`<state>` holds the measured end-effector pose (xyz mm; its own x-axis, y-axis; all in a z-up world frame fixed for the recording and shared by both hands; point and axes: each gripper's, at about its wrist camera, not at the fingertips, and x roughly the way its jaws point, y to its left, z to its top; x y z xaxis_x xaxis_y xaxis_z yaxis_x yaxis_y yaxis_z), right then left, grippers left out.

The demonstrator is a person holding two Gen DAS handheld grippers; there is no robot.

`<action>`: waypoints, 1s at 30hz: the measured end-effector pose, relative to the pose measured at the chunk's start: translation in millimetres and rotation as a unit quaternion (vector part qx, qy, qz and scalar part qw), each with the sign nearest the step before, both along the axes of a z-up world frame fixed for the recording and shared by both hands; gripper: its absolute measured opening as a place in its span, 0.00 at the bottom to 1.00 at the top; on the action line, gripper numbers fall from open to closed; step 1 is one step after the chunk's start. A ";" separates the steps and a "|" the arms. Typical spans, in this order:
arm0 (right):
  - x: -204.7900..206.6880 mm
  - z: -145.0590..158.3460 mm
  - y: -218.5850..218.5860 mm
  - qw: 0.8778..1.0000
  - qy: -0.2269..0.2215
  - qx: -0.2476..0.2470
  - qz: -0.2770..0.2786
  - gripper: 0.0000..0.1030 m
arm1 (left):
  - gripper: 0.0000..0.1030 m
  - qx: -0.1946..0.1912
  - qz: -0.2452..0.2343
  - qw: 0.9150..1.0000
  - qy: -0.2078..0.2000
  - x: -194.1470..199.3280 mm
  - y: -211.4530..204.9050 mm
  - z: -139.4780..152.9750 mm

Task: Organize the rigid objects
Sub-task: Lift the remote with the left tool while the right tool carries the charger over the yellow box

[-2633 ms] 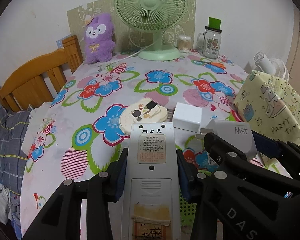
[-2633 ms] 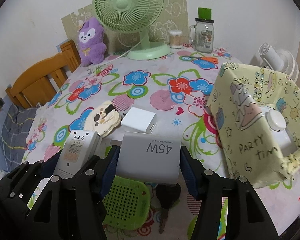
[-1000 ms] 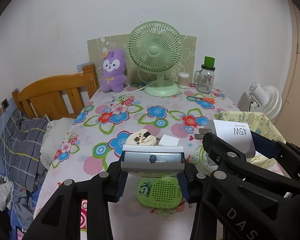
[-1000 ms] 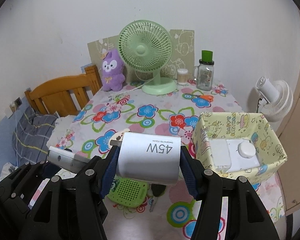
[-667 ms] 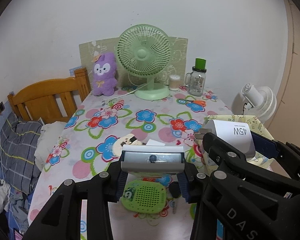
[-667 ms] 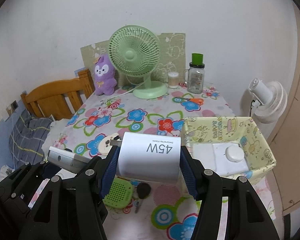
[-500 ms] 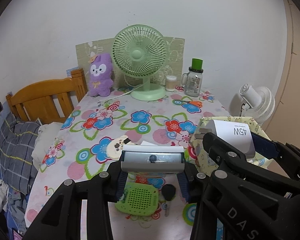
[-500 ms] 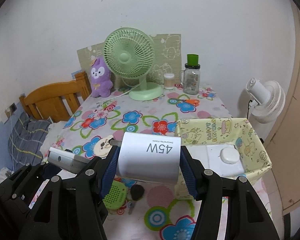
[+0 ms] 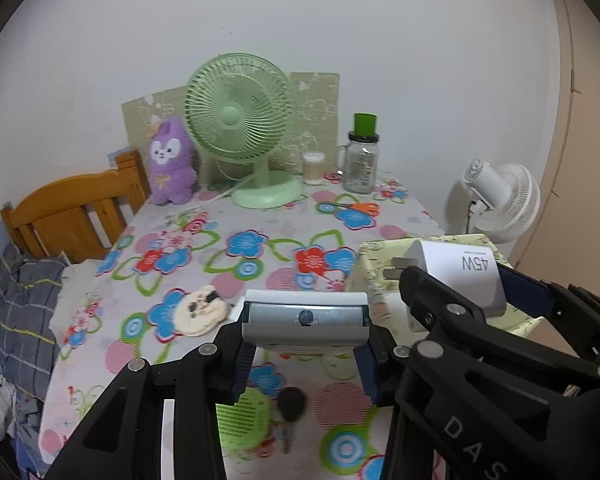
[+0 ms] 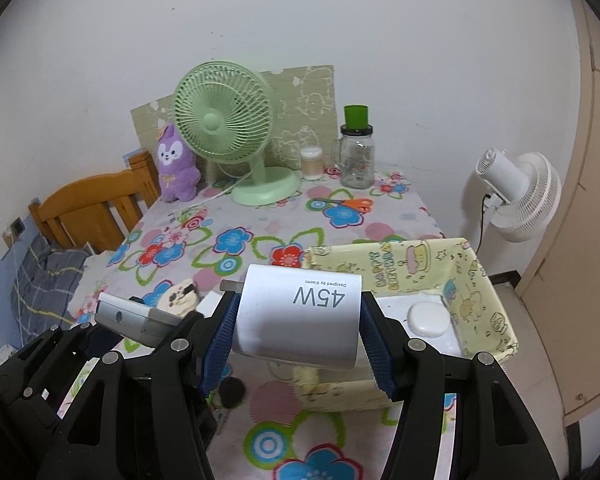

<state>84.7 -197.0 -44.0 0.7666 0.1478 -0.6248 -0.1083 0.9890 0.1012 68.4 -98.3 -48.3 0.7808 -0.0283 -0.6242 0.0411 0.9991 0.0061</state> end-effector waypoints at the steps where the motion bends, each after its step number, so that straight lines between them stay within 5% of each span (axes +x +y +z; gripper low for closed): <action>1: 2.0 -0.1 -3.9 1.000 0.000 0.000 -0.002 0.61 | 0.44 -0.002 -0.003 1.000 0.001 2.2 -3.7 0.0; 19: 27.7 -5.2 -55.8 1.000 0.007 0.008 -0.016 0.61 | 0.44 0.029 -0.007 1.000 0.009 32.9 -53.7 -2.2; 30: 23.2 18.3 -58.3 1.000 -0.015 0.022 -0.001 0.61 | 0.44 0.035 -0.007 0.999 -0.015 25.9 -57.4 22.8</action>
